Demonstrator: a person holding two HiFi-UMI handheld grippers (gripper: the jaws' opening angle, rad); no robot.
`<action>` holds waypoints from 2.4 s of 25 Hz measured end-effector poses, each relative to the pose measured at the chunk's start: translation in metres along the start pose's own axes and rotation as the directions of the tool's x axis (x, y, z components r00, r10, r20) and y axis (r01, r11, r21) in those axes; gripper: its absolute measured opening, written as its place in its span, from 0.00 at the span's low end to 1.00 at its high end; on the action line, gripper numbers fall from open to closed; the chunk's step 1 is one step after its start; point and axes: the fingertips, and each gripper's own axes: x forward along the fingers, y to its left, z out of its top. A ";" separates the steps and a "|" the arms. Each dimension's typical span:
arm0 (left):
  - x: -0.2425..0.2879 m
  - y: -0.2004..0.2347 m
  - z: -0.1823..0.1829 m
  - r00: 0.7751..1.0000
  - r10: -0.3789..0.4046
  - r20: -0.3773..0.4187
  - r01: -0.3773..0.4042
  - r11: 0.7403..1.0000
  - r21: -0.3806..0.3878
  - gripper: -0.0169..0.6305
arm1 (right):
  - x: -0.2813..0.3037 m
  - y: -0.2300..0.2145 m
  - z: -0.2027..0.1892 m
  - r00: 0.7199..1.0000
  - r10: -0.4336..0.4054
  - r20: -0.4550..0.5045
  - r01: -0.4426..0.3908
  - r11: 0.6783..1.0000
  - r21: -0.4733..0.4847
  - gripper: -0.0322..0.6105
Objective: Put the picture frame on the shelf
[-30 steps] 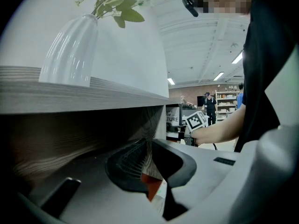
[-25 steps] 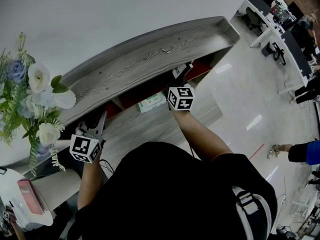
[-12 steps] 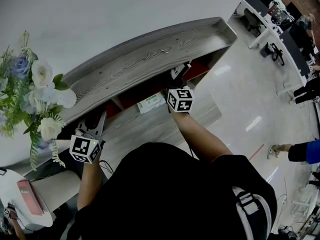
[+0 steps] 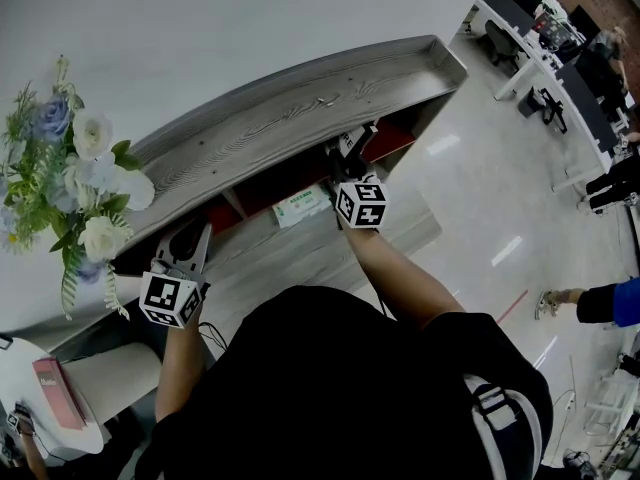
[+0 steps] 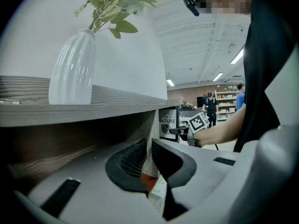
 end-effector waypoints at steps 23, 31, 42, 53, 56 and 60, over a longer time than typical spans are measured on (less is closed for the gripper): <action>-0.025 -0.028 0.005 1.000 0.004 0.011 -0.005 1.000 0.012 0.10 | -0.042 -0.011 -0.009 1.000 -0.021 -0.009 0.021 1.000 0.016 0.23; -0.030 -0.038 0.008 1.000 -0.004 0.014 0.003 1.000 0.019 0.10 | -0.055 -0.011 -0.010 1.000 -0.020 -0.010 0.020 1.000 0.016 0.23; -0.033 -0.048 0.008 1.000 -0.019 0.020 0.019 1.000 0.020 0.10 | -0.080 -0.006 -0.004 1.000 -0.015 0.007 0.015 1.000 -0.007 0.12; -0.031 -0.061 0.010 0.998 -0.050 0.024 0.049 0.998 0.030 0.10 | -0.105 0.004 0.000 1.000 0.016 0.017 -0.015 1.000 -0.020 0.07; -0.030 -0.065 0.012 0.998 -0.062 0.029 0.061 0.998 0.029 0.10 | -0.112 0.007 -0.001 1.000 0.023 0.016 -0.022 0.999 -0.023 0.07; -0.029 -0.068 0.011 0.997 -0.074 0.028 0.073 0.997 0.032 0.10 | -0.119 0.010 0.000 0.999 0.028 0.016 -0.028 0.999 -0.028 0.07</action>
